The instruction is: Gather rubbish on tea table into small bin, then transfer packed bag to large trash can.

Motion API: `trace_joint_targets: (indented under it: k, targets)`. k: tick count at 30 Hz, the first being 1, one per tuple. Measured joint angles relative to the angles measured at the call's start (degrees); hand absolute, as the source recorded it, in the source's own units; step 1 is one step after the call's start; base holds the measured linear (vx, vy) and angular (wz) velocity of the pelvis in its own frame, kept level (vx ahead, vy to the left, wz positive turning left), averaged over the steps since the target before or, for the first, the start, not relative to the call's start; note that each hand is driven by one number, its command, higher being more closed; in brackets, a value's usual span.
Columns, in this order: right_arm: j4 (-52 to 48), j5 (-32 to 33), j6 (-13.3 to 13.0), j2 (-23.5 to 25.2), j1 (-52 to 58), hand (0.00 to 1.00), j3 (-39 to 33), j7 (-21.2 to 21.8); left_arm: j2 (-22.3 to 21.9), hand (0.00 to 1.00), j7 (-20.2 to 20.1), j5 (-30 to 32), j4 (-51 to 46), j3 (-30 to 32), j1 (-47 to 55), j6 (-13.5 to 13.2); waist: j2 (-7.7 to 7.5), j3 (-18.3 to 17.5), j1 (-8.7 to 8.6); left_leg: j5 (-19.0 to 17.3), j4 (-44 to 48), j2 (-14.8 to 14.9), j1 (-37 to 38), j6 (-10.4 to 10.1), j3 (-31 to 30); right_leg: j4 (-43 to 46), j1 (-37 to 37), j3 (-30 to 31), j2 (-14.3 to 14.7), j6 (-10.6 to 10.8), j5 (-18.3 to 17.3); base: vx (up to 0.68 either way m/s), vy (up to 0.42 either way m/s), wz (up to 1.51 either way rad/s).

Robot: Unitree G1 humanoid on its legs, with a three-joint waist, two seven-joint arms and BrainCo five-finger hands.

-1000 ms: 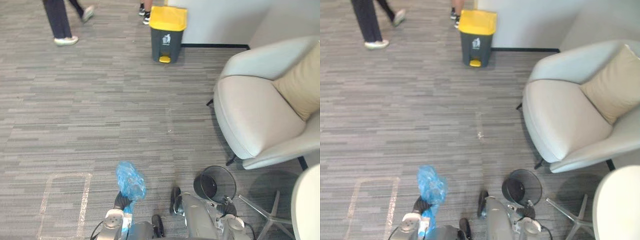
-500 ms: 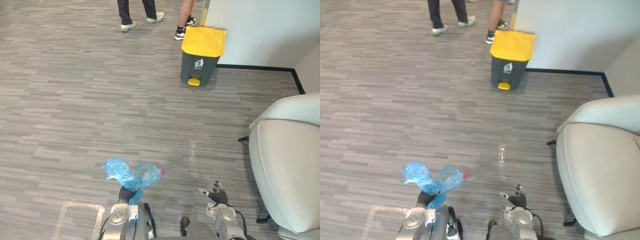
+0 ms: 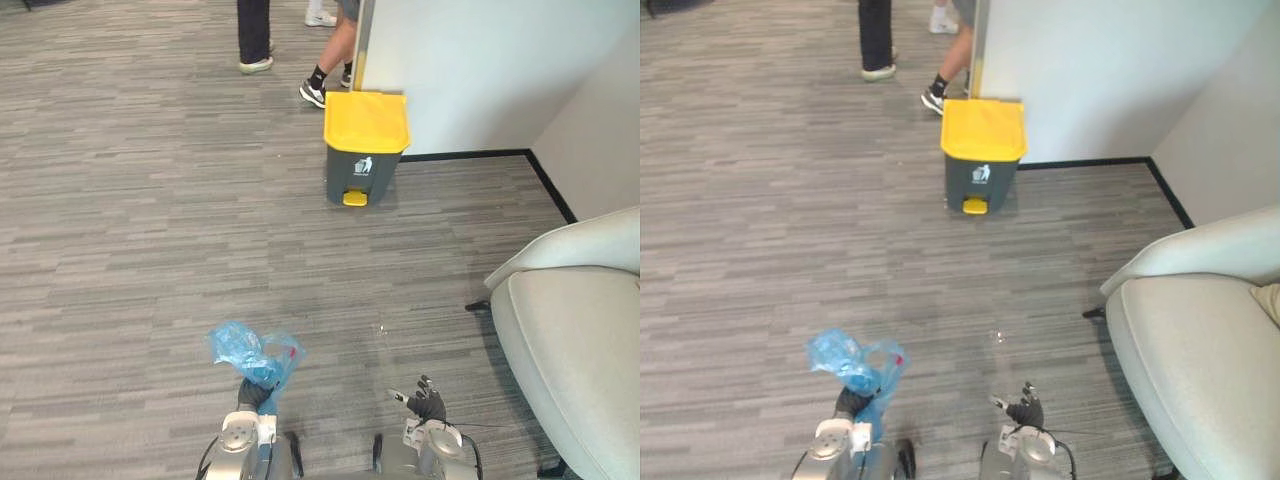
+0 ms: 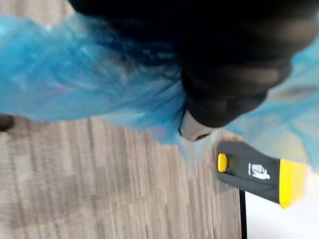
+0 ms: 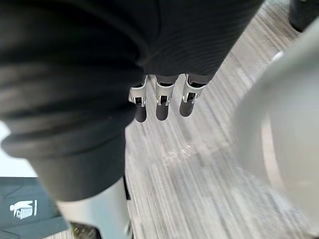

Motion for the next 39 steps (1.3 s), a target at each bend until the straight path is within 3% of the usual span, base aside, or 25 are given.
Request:
trace_joint_targets:
  k: [1, 2, 3, 4, 5, 6, 7, 8, 9, 11, 13, 16, 17, 18, 19, 21, 23, 26, 29, 32, 33, 34, 35, 37, 39]
  targets:
    - [0.7, 0.0, 0.1, -0.2, -0.8, 0.0, 0.2, 0.0, 0.9, 1.0, 0.0, 0.0, 1.3, -0.1, -0.7, -0.1, -0.36, -0.2, -0.7, 0.0, -1.1, 0.2, 1.3, 0.0, -0.2, -6.5, -1.5, -1.0, 1.7, -0.9, 1.6, 0.47, -0.159, 0.03]
    - [1.4, -0.1, 0.1, -0.5, -0.7, 0.0, 0.5, 0.0, 2.2, 1.0, 0.0, 0.0, 2.7, -0.2, -1.0, -0.1, -1.71, -0.8, -1.57, -0.5, -1.5, -0.8, 2.4, -0.9, -1.5, -16.5, -1.1, -0.4, 3.2, -2.9, 8.1, 0.5, -0.172, 0.21]
    - [2.5, -0.2, 0.0, -1.5, -0.9, 0.0, 0.4, 0.0, 2.0, 1.0, -0.1, 0.0, 4.7, -0.1, -1.8, 0.1, -0.97, -0.7, -2.16, -1.4, -1.4, -0.1, 3.5, -2.3, -3.6, -17.8, -0.5, -0.9, 4.1, -8.2, 11.2, 0.6, -0.184, 0.04]
    - [3.7, -0.4, 0.2, -3.0, -1.5, 0.0, 0.3, 0.0, 1.7, 1.0, -0.1, 0.1, 5.3, 0.0, -2.2, 0.2, 0.86, -1.2, -1.51, -0.6, -0.7, 1.4, 3.7, -3.2, -4.9, -17.7, 0.1, -1.2, 5.5, -8.5, 10.3, 0.61, -0.2, -0.07]
    - [3.7, -0.5, 0.2, -3.5, -1.6, 0.0, -0.4, -0.1, 1.2, 1.0, -0.1, 0.1, 5.1, -0.1, -2.3, 0.0, 1.42, -1.1, -1.7, 1.1, 2.4, 1.7, 3.0, -5.1, -6.5, -18.1, 1.2, -1.5, 5.8, -8.4, 8.2, 0.49, -0.173, -0.16]
    - [3.6, -0.5, 0.2, -3.7, -1.5, 0.0, -0.7, -0.1, 0.9, 1.0, -0.2, 0.1, 5.0, 0.1, -2.4, 0.0, 1.97, -0.7, -1.93, 2.3, 6.4, 2.4, 2.0, -5.5, -7.2, -18.5, 2.9, -1.9, 6.2, -8.6, 7.4, 0.49, -0.202, 0.08]
    - [3.5, -0.5, 0.2, -3.6, -0.8, 0.0, -0.6, -0.2, 0.5, 1.0, -0.2, 0.0, 4.8, 0.4, -2.4, 0.1, 2.35, -0.3, -2.19, 5.1, 15.5, 3.5, -0.2, -5.6, -8.4, -19.8, 6.5, -2.4, 6.8, -8.8, 6.4, 0.46, -0.149, 0.08]
    - [3.0, -0.4, 0.2, -3.4, -0.3, 0.0, -0.1, -0.2, -0.4, 1.0, -0.4, 0.0, 3.5, 1.3, -1.7, 0.1, 2.5, -0.2, -2.1, 5.4, 27.2, 5.5, -4.2, -6.1, -9.3, -22.4, 11.1, -2.2, 7.6, -9.1, 6.1, 0.45, -0.115, 0.01]
    - [2.3, -0.2, 0.2, -3.0, 0.3, 0.0, -0.1, -0.2, -1.1, 1.0, -0.5, 0.0, 2.0, 1.7, -1.0, 0.0, 2.27, -0.2, -1.76, 4.4, 33.2, 6.4, -6.4, -5.9, -8.8, -24.1, 14.1, -1.9, 8.1, -9.2, 6.1, 0.4, -0.052, -0.15]
    - [2.2, 0.1, -0.1, -2.4, -0.5, 0.0, 0.0, -0.2, -2.3, 1.0, -1.1, 0.0, -0.7, 1.6, 0.2, -0.1, 1.28, -0.7, -0.96, 2.3, 38.4, 7.4, -12.9, -3.4, -6.0, -28.3, 19.5, -0.6, 8.2, -9.3, 6.0, 0.35, -0.017, -0.3]
    - [2.2, 0.1, 0.0, -2.0, -0.9, 0.0, -0.2, -0.2, -2.6, 1.0, -1.4, 0.0, -1.0, 1.6, 0.2, -0.1, 1.15, -0.9, 0.0, 1.8, 33.8, 7.7, -16.6, -2.4, -4.8, -30.4, 21.2, 0.1, 8.0, -9.0, 5.9, 0.29, 0.056, -0.42]
    - [2.3, 0.1, 0.2, -0.7, -0.8, 0.0, -2.1, -0.5, -2.7, 1.0, -1.8, 0.0, -0.5, 1.7, 0.1, 0.0, 0.52, -0.5, 0.48, 2.2, 19.0, 6.3, -19.9, -2.4, -4.9, -31.2, 23.8, 0.8, 5.6, -6.1, 4.2, 0.28, 0.174, -0.14]
    - [2.8, 0.1, 0.1, -1.1, 0.2, 0.0, -2.3, -0.5, -2.9, 1.0, -1.8, 0.0, -0.1, 1.5, 0.2, 0.0, 0.45, -0.9, 0.47, 6.1, 10.4, 4.6, -19.8, -2.9, -5.9, -31.3, 24.1, 1.0, 4.8, -4.0, 3.2, 0.24, 0.246, 0.03]
    - [3.4, 0.1, 0.1, -1.9, 0.6, 0.0, -2.2, -0.5, -3.1, 1.0, -1.8, 0.0, 0.7, 1.4, 0.3, -0.1, 1.57, -1.5, 0.59, 9.9, 5.6, 4.2, -19.7, -3.0, -7.6, -31.3, 24.0, 1.6, 5.0, -2.8, 2.4, 0.24, 0.283, -0.16]
    - [6.0, 0.1, 0.4, -2.7, 0.1, 0.0, -2.2, -0.5, -2.5, 1.0, -1.7, 0.0, 2.2, 1.3, 0.2, -0.1, 1.54, -1.6, 1.04, 11.9, 5.9, 3.6, -19.8, -4.1, -8.4, -31.0, 24.1, 2.9, 4.6, -1.0, 1.4, 0.25, 0.292, -0.21]
    - [7.0, 0.0, 0.8, -1.4, 0.1, 0.0, -2.3, -0.5, -0.4, 1.0, -1.7, 0.0, 3.2, 0.9, 0.4, 0.0, -1.47, -2.5, 1.08, 9.3, 5.4, -0.1, -18.6, -2.4, -6.0, -30.9, 24.8, 4.2, 0.4, 1.1, 1.0, 0.33, 0.292, -0.15]
    - [6.8, 0.0, 0.8, -1.0, 0.6, 0.0, -2.3, -0.4, -0.1, 1.0, -1.3, 0.0, 3.2, 0.6, 0.4, 0.2, -1.63, -2.6, 1.37, 5.9, 6.5, -1.3, -17.4, -1.3, -4.6, -24.2, 22.6, 6.1, -1.7, 1.8, 1.1, 0.34, 0.288, -0.23]
    - [6.2, -0.4, 0.7, -0.8, 0.6, 0.0, -2.3, -0.3, 1.0, 1.0, -0.9, 0.0, 2.9, -1.6, 1.0, 0.2, -0.94, -2.2, 1.24, 3.3, 6.3, -2.1, -11.9, 0.2, -3.1, -2.3, 14.4, 10.0, -4.0, 4.3, 5.2, 0.29, 0.219, -0.13]
    - [4.9, -2.0, 0.8, -0.5, 0.8, 0.0, -2.1, -0.3, 2.1, 1.0, -0.1, 0.0, 2.6, -2.2, 0.9, 0.3, -1.55, -2.4, 1.04, 1.0, 3.9, -2.2, -6.5, 0.6, -3.2, 8.2, 8.0, 8.1, -3.2, 2.7, 2.3, 0.33, 0.053, 0.02]
    - [4.5, -2.2, 0.7, -0.8, 0.2, 0.0, -2.1, -0.3, 1.8, 1.0, 0.0, 0.0, 2.6, -2.0, 0.4, 0.3, -1.22, -2.2, -0.15, 1.0, -0.6, -1.7, -0.6, 0.4, -3.2, 0.9, 3.8, 3.8, 0.0, 0.0, -0.4, 0.39, -0.061, 0.1]
    - [4.7, -2.2, 0.7, -0.9, -0.4, 0.0, -2.1, -0.3, 1.7, 1.0, 0.0, 0.0, 2.8, -1.5, 0.1, 0.3, -1.11, -2.1, -0.59, 1.0, -1.5, -1.4, 0.5, 0.3, -3.3, -3.2, 2.8, 3.0, 1.2, -0.6, 0.0, 0.42, -0.129, 0.19]
    - [4.8, -2.2, 0.7, -0.9, -0.6, 0.0, -2.0, -0.3, 1.6, 1.0, 0.0, 0.0, 3.2, -0.6, -0.4, 0.2, -1.17, -2.0, -1.1, 0.9, -2.1, -1.2, 1.7, -0.1, -3.4, -11.6, 2.3, 2.6, 2.8, -1.5, 2.9, 0.43, -0.143, 0.31]
    - [5.2, -2.2, 0.7, -1.2, -0.4, 0.0, -1.8, -0.2, 2.0, 1.0, 0.0, 0.0, 4.6, -0.1, -0.8, -0.1, -1.84, -2.1, -1.49, 0.1, -2.6, -1.9, 2.6, -1.6, -4.9, -18.8, 3.6, 3.2, 3.9, -5.0, 9.8, 0.41, -0.132, 0.25]
    - [6.6, -2.2, 0.7, -3.0, -2.0, 0.0, -2.5, -0.4, 1.1, 1.0, -0.1, 0.0, 6.0, 0.0, -1.8, -0.1, 1.03, -1.7, -1.11, 0.8, -3.4, 0.0, 3.2, -2.2, -8.2, -19.0, 4.6, 2.3, 5.8, -5.5, 9.6, 0.42, -0.122, 0.1]
    - [7.1, -2.2, 0.8, -3.2, -1.9, 0.0, -3.0, -0.4, 0.2, 1.0, -0.2, 0.0, 6.0, 0.0, -2.3, -0.1, 1.63, -1.4, -1.49, 2.8, -2.7, 0.6, 3.5, -3.9, -9.7, -18.9, 6.0, 0.6, 5.7, -5.9, 7.1, 0.37, -0.149, 0.27]
